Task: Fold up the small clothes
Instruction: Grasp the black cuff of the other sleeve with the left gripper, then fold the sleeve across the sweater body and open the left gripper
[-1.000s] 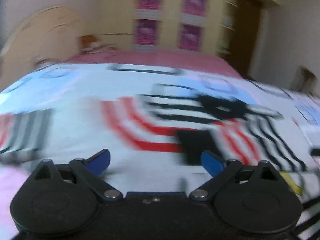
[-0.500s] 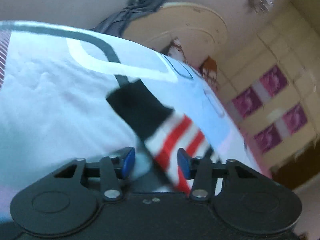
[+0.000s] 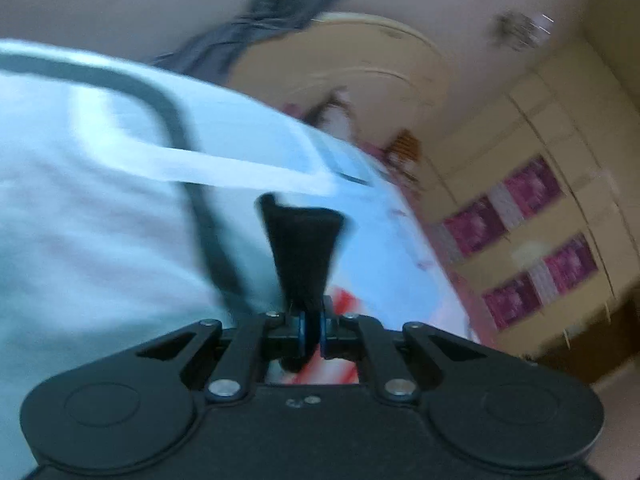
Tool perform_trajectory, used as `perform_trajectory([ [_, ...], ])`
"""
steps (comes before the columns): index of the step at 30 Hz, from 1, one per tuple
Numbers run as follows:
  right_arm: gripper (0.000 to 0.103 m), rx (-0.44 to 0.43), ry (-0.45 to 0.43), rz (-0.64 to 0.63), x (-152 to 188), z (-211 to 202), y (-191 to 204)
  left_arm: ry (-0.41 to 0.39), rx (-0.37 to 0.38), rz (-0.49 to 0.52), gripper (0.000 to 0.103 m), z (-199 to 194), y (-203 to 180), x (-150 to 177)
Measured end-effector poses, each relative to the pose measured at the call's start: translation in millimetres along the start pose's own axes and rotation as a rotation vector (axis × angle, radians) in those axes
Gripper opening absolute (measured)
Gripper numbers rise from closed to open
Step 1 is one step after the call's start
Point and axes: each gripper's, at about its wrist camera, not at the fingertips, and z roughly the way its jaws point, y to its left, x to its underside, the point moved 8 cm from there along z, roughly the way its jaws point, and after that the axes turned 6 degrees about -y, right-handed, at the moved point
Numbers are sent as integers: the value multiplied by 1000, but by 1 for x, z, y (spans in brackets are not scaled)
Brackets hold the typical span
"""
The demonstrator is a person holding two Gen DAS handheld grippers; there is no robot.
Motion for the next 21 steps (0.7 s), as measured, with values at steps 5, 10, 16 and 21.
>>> perform_trajectory([
  [5, 53, 2, -6, 30, 0, -2, -10, 90, 165, 116, 6, -5, -83, 50],
  [10, 53, 12, -18, 71, -2, -6, -28, 229, 320, 278, 6, -18, -174, 137],
  [16, 53, 14, -44, 107, -8, -16, -50, 366, 440, 502, 6, -40, -251, 250],
  [21, 53, 28, -55, 140, -8, -27, -78, 458, 488, 723, 6, -57, -287, 338],
])
